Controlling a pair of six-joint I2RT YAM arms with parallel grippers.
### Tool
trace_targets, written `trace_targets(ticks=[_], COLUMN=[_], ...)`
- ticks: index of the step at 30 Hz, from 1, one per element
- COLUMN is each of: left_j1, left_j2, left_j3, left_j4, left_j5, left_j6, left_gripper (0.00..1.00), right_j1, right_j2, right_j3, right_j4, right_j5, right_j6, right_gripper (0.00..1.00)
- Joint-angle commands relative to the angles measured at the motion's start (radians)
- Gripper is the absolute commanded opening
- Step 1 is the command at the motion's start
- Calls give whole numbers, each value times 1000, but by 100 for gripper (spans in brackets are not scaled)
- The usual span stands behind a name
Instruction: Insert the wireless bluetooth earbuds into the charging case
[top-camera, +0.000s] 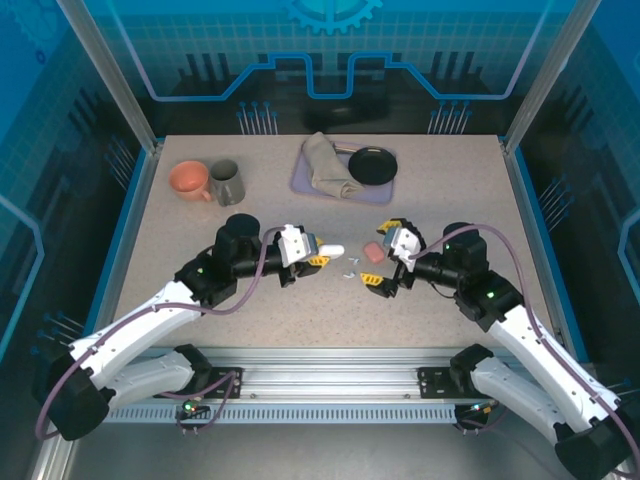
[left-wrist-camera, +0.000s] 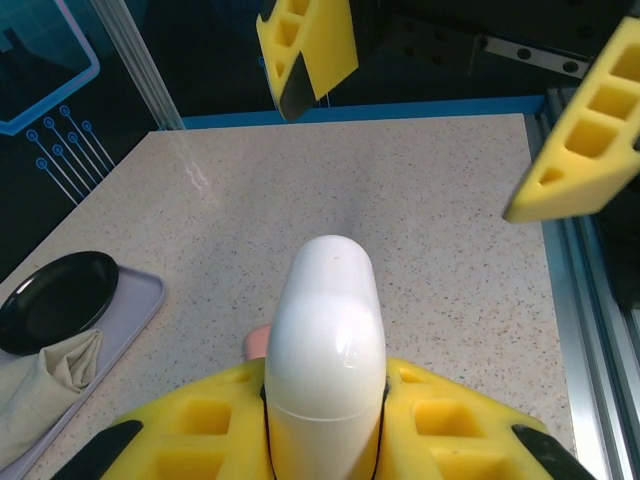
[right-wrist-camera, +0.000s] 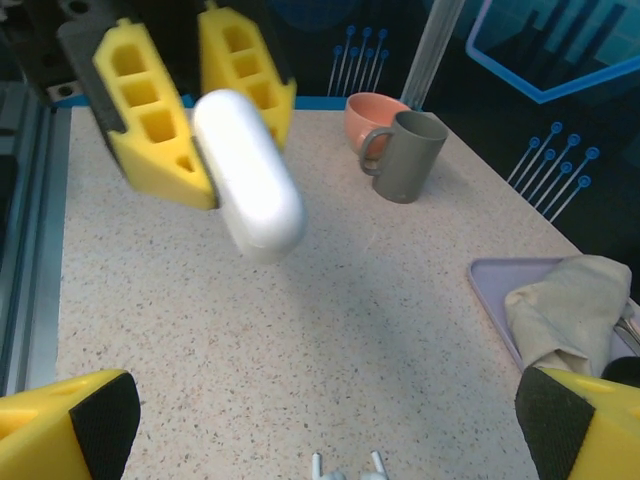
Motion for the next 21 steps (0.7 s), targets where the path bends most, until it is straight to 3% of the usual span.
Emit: trace_targets(ticks=[1,11,18,21], left_j1=[-11,-20,-26,-26], left_j2=[-19,-2,4,6], left_j3=[-10,12,19,25], left_j4=[-16,-30,-39,-48], left_j5=[-13,-15,-20,-22], left_j6=[36,37,47,53], left_gripper=[10,9,9,9], right_j1=[68,190,205,206], right_j2=[1,111,186,205], right_j3=[-11,30,95,120], right_j4=[74,173,190,178], right_j5=[60,172,178,162], right_j6=[-58,-154,-192,-202], right_gripper=[100,100,99,94])
